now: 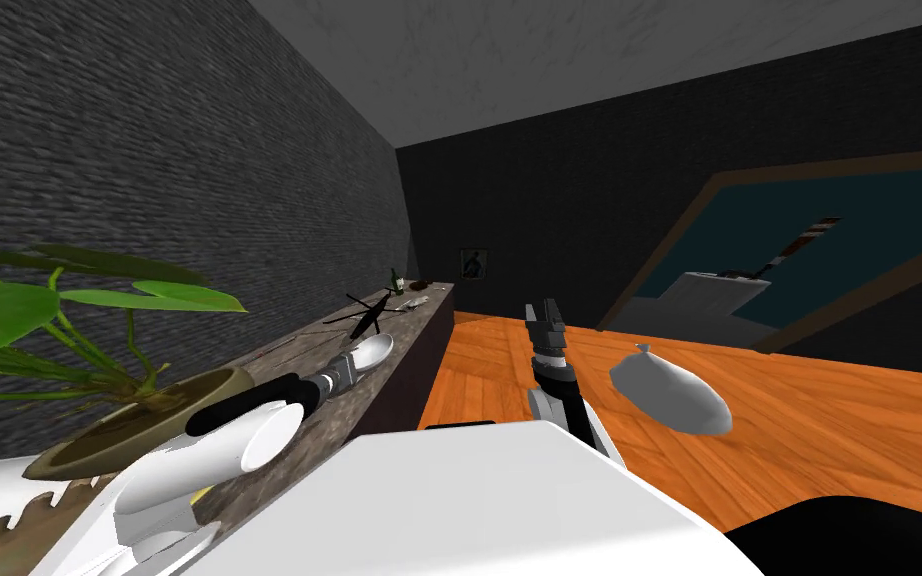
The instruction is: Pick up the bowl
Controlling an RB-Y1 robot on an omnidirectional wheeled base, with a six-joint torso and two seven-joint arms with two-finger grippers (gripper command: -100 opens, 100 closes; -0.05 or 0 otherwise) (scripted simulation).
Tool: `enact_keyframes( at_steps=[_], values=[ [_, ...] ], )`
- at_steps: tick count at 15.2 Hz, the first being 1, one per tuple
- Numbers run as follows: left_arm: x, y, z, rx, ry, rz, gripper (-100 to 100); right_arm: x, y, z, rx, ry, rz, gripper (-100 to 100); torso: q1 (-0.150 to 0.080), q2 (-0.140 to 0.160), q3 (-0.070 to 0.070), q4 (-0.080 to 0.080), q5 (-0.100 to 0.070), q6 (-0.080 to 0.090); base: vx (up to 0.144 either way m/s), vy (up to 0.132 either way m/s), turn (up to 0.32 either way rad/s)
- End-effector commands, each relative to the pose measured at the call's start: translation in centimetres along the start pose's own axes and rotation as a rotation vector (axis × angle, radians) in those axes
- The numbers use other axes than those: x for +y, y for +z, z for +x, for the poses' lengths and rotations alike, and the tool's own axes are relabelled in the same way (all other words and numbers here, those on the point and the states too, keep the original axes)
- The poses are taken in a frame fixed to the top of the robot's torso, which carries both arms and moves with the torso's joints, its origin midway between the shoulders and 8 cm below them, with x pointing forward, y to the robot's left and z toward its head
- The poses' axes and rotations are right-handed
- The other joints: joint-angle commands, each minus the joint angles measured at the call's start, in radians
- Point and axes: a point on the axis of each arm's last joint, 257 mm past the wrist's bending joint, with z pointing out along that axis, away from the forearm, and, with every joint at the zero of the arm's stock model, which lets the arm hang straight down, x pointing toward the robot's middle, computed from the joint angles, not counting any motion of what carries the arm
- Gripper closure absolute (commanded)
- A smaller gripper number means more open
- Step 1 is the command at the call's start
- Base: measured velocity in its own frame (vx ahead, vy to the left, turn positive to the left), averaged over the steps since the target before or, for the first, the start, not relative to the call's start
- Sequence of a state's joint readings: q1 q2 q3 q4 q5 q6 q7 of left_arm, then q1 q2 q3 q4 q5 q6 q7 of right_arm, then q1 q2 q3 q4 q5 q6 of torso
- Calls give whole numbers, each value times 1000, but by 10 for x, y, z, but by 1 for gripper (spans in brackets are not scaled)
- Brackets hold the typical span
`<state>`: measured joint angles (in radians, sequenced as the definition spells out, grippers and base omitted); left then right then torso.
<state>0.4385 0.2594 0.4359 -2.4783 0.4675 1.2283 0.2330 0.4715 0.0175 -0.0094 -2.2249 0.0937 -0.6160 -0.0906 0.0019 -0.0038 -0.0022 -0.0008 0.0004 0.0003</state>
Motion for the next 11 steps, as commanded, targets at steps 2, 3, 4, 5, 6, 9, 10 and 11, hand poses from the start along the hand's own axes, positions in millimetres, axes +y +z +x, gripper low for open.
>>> enact_keyframes(
  at_steps=[2, 3, 4, 5, 6, 9, 10, 11],
  values=[
    [16, -2, -7, -16, -18, -66, -100, 0, 0, 0, 0, 0, 0, 0, 0, 0, 0, 0, 0, 0, 46, 28, -86],
    [16, -2, -7, -16, -18, -66, -100, 0, 0, 0, 0, 0, 0, 0, 0, 0, 0, 0, 0, 0, 24, 12, 13],
    [24, -5, -12, -24, -41, -98, -100, 0, 0, 0, 0, 0, 0, 0, -1, 1, 0, 0, 0, -1, 41, 15, -101],
    [28, -5, -13, -28, -41, -112, -100, 0, 0, 0, 0, 0, 0, 0, -1, 1, 0, 0, 0, 0, 56, 21, -131],
    [31, -5, -13, -30, -41, -124, -100, 0, 0, 0, 0, 0, 0, 0, -1, 0, 0, 0, 0, 0, 42, 23, -52],
    [45, -9, -19, -45, -62, -181, -100, 0, 0, 0, 0, 0, 0, 0, 0, 0, 0, 0, 0, 0, 47, 35, -93],
    [49, -12, -23, -51, -81, -200, -100, 0, 0, 0, 0, 0, 0, 0, 0, 0, 0, 0, 0, 0, 58, 33, -82],
    [54, -13, -24, -55, -81, -219, -100, 0, 0, 0, 0, 0, 0, 0, 0, 0, 0, 0, 0, 0, 65, 41, -103]
  ],
)
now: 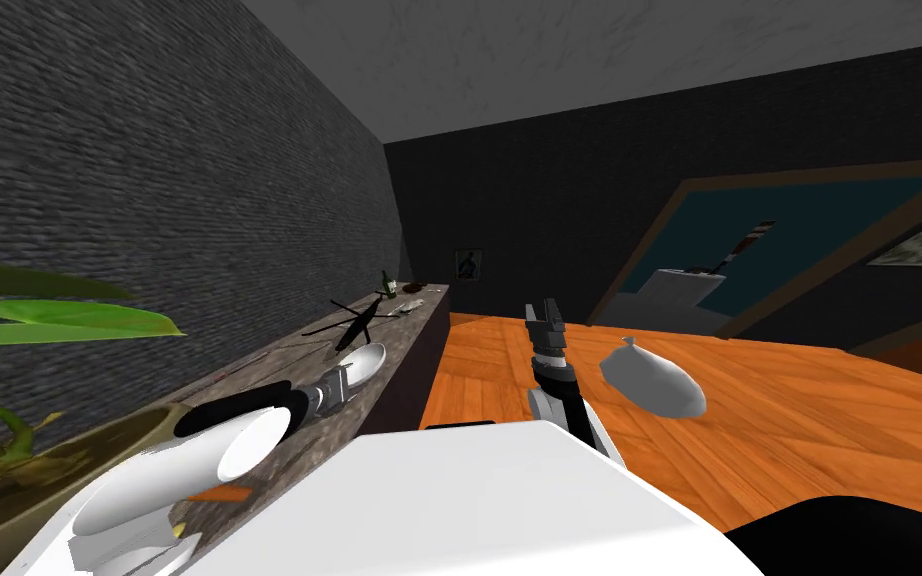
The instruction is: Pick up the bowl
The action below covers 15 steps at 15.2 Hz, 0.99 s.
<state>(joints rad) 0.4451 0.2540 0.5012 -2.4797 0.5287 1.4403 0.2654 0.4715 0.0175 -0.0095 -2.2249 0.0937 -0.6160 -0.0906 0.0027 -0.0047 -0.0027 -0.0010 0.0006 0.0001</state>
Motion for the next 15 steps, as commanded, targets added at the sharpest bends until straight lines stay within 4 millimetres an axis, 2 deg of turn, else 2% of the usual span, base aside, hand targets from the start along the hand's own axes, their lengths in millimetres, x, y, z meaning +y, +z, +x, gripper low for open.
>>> enact_keyframes(
  at_steps=[1, 15],
  values=[
    [11, 0, -3, -12, -8, -43, -100, 0, 0, 0, 0, 0, 0, 0, 0, 0, 0, 0, 0, 0, 46, 32, -51],
    [69, -20, -30, -82, -73, -278, -100, 0, 0, 0, 0, 0, 0, 0, 0, 1, 0, 0, 0, 0, 47, 35, -75]
  ],
)
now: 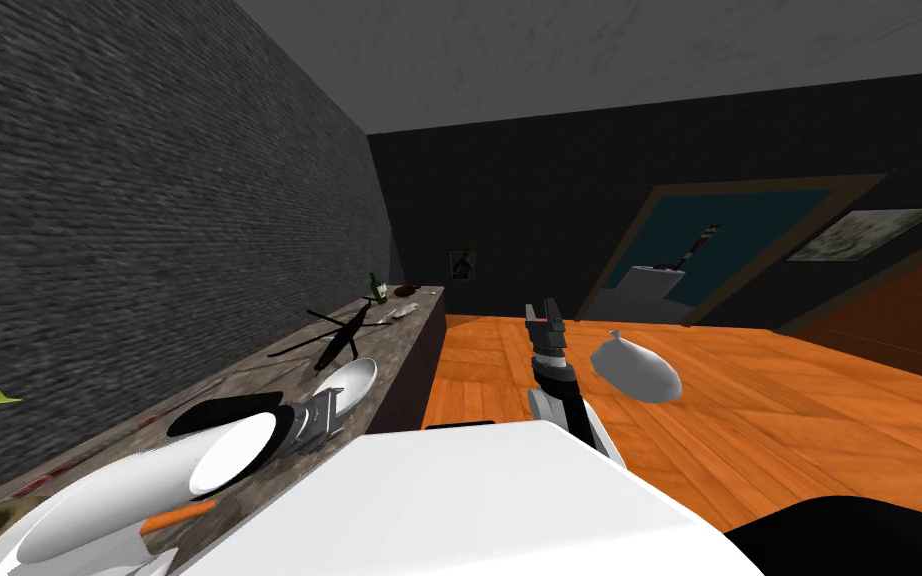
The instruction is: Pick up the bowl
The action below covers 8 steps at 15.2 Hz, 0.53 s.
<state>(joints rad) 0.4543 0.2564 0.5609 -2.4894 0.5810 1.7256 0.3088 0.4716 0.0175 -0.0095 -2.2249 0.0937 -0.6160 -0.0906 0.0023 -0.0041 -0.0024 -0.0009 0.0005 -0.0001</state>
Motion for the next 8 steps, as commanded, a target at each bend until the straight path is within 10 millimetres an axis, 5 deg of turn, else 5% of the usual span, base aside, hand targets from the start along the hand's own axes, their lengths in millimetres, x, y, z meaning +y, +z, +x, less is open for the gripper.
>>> enact_keyframes(
  at_steps=[1, 8],
  values=[
    [11, -3, -8, -16, -11, -45, -100, 0, 0, 0, 0, 0, 0, 0, 0, 0, 0, 0, 0, 0, 56, 43, -106],
    [38, -12, -20, -58, -19, -151, -100, 0, 0, 0, 0, 0, 0, 0, -1, 0, 0, 0, 0, 0, 46, 37, -55]
  ],
)
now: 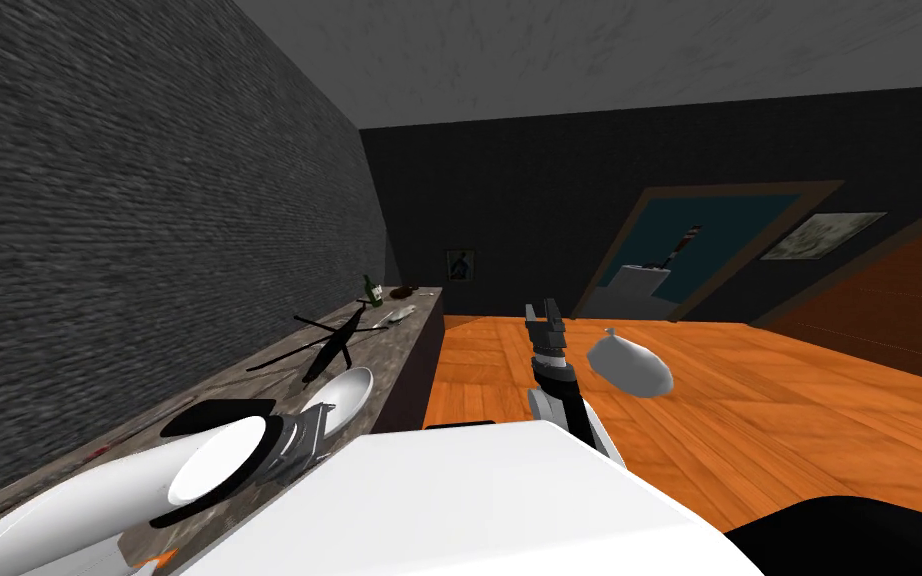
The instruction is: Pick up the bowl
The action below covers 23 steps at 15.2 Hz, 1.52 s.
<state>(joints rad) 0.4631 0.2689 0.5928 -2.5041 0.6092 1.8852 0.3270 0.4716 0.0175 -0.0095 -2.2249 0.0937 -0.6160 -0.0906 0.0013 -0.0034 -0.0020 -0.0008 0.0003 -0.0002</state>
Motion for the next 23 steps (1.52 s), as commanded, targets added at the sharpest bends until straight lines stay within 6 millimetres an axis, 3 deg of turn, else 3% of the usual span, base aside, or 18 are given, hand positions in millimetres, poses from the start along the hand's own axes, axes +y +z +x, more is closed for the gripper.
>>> enact_keyframes(
  at_steps=[1, 4, 10, 11, 12, 16, 21, 23],
  values=[
    [10, -3, -5, -16, -1, -38, -100, 0, 0, 0, 0, 0, 0, 0, 0, 0, 0, 0, 0, 0, 24, 24, -37],
    [10, -3, -4, -16, 0, -36, -100, 0, 0, 0, 0, 0, 0, 0, -1, 1, 1, 0, 0, 0, 16, 16, -15],
    [0, 24, -11, -18, -8, -36, -100, 0, 0, 0, 0, 0, 0, 0, -4, 4, 3, 1, -1, 0, -20, -20, -19],
    [1, 19, -9, -18, -8, -39, -100, 0, 0, 0, 0, 0, 0, 0, -4, 5, 3, 1, -1, 0, -15, -18, -5],
    [0, 20, -9, -17, -8, -37, 100, 0, 0, 0, 0, 0, 0, 0, -4, 4, 3, 1, -1, 0, -5, -6, 1],
    [0, 20, -11, -22, -13, -34, 100, 0, 0, 0, 0, 0, 0, 0, -1, 3, 2, 1, 1, 2, -1, 0, 9],
    [10, 0, -5, -17, -2, -40, 100, 0, 0, 0, 0, 0, 0, 0, 0, 2, 2, 1, 0, 1, 21, 21, 10],
    [10, 1, -5, -16, -1, -40, 100, 0, 0, 0, 0, 0, 0, 0, 0, 2, 2, 2, 0, 1, 20, 18, 11]
  ],
)
